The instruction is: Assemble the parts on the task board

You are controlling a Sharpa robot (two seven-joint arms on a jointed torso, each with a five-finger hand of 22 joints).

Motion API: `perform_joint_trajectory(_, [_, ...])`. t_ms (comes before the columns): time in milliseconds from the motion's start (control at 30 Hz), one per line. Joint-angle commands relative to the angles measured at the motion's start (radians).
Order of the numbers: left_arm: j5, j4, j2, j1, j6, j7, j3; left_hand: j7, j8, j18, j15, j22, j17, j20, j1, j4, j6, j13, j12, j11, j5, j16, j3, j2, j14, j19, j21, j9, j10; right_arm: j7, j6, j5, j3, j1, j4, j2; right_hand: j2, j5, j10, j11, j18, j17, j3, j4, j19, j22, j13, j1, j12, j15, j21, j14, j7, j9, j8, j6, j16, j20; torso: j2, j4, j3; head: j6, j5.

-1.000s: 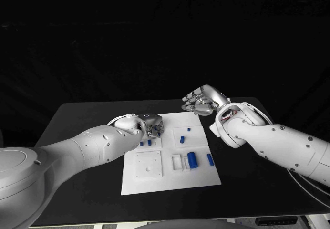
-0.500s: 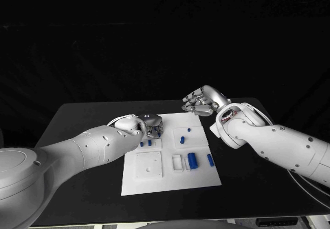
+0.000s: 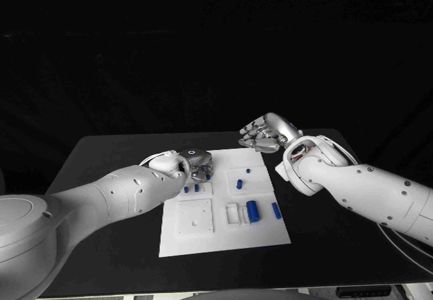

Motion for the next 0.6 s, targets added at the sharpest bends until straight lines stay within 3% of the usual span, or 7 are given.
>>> perform_joint_trajectory(33, [0.002, 0.005, -0.001, -0.003, -0.029, 0.011, 0.000, 0.002, -0.003, 0.013, -0.001, 0.023, 0.006, -0.005, 0.002, -0.001, 0.009, -0.001, -0.003, 0.000, 0.007, 0.006, -0.009, 0.013, 0.008, 0.001, 0.010, 0.001, 0.006, 0.009, 0.002, -0.003, 0.001, 0.000, 0.000, 0.001, -0.007, 0.005, -0.003, 0.002, 0.018, -0.001, 0.003, 0.001, -0.003, -0.001, -0.002, -0.005, -0.006, -0.001, 0.003, -0.010, 0.004, 0.000, -0.001, 0.003, 0.007, 0.004, 0.000, 0.0000, 0.0004, 0.001, 0.001])
perform_joint_trajectory(367, [0.045, 0.030, -0.016, -0.003, -0.049, 0.022, 0.003, -0.001, -0.002, 0.012, -0.002, 0.021, 0.013, -0.006, -0.004, 0.002, 0.019, -0.001, -0.003, -0.004, 0.003, 0.010, -0.016, 0.019, 0.013, 0.005, 0.012, 0.001, 0.013, 0.010, 0.001, -0.003, 0.001, 0.000, 0.000, 0.000, -0.007, 0.006, -0.004, 0.002, 0.018, -0.002, 0.003, 0.001, -0.003, -0.002, -0.002, -0.005, -0.006, -0.001, 0.003, -0.010, 0.004, 0.000, 0.000, 0.004, 0.007, 0.004, 0.000, 0.0005, 0.0010, 0.005, 0.002])
perform_joint_trajectory(600, [0.085, 0.057, -0.034, -0.002, -0.049, 0.020, 0.017, -0.002, -0.003, 0.011, -0.003, 0.020, 0.018, -0.007, -0.007, 0.002, 0.022, -0.001, -0.003, -0.005, 0.002, 0.012, -0.022, 0.023, 0.014, 0.008, 0.008, 0.001, 0.015, 0.009, 0.001, -0.003, 0.001, 0.000, 0.000, -0.002, -0.007, 0.006, -0.004, 0.002, 0.018, -0.002, 0.003, 0.001, -0.003, -0.002, -0.002, -0.005, -0.006, -0.001, 0.003, -0.010, 0.004, 0.000, 0.000, 0.004, 0.007, 0.004, -0.001, 0.0012, 0.0010, 0.007, 0.002])
